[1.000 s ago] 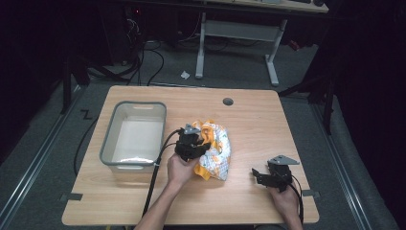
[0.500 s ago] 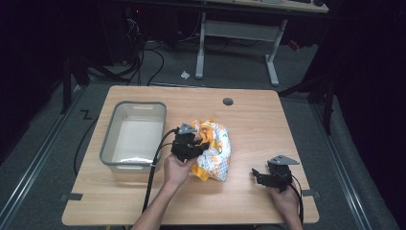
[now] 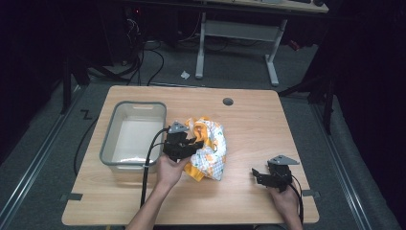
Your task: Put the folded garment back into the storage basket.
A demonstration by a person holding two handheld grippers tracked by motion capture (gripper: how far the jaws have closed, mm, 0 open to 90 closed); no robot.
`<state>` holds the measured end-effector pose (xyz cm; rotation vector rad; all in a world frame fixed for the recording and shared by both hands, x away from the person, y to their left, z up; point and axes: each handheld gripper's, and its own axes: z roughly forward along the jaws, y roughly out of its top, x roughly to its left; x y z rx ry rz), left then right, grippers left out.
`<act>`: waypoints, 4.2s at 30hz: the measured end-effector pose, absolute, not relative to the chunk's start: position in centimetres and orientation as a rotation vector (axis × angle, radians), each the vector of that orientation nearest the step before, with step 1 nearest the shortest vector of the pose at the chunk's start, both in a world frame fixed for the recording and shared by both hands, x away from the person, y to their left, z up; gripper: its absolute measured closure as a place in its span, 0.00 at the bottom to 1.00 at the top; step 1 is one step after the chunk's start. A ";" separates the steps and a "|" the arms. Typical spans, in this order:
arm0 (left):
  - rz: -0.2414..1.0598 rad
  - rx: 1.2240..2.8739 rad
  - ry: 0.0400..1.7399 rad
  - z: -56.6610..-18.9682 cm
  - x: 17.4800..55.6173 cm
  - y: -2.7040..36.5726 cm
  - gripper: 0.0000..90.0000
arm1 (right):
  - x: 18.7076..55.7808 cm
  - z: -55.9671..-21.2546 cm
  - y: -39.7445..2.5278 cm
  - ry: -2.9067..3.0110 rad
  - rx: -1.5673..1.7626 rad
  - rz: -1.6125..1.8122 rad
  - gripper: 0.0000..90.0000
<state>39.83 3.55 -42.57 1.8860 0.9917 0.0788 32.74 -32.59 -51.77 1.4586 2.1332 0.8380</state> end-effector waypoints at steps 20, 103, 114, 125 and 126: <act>0.100 1.837 1.002 -40.4 39.6 6.9 0.82 | 32.7 -51.8 -32.6 2.134 1.459 0.837 0.27; 0.245 1.718 1.154 -37.6 41.1 18.3 0.82 | 32.7 -51.8 -32.6 2.133 1.458 0.840 0.27; 0.253 1.717 1.184 -38.1 41.8 19.9 0.82 | 32.7 -51.8 -32.6 2.133 1.458 0.838 0.27; 0.249 1.723 1.204 -38.7 42.3 21.0 0.82 | 32.8 -51.8 -32.6 2.133 1.458 0.838 0.27; 0.258 1.729 1.208 -38.8 42.4 21.0 0.82 | 32.8 -51.8 -32.6 2.132 1.458 0.839 0.27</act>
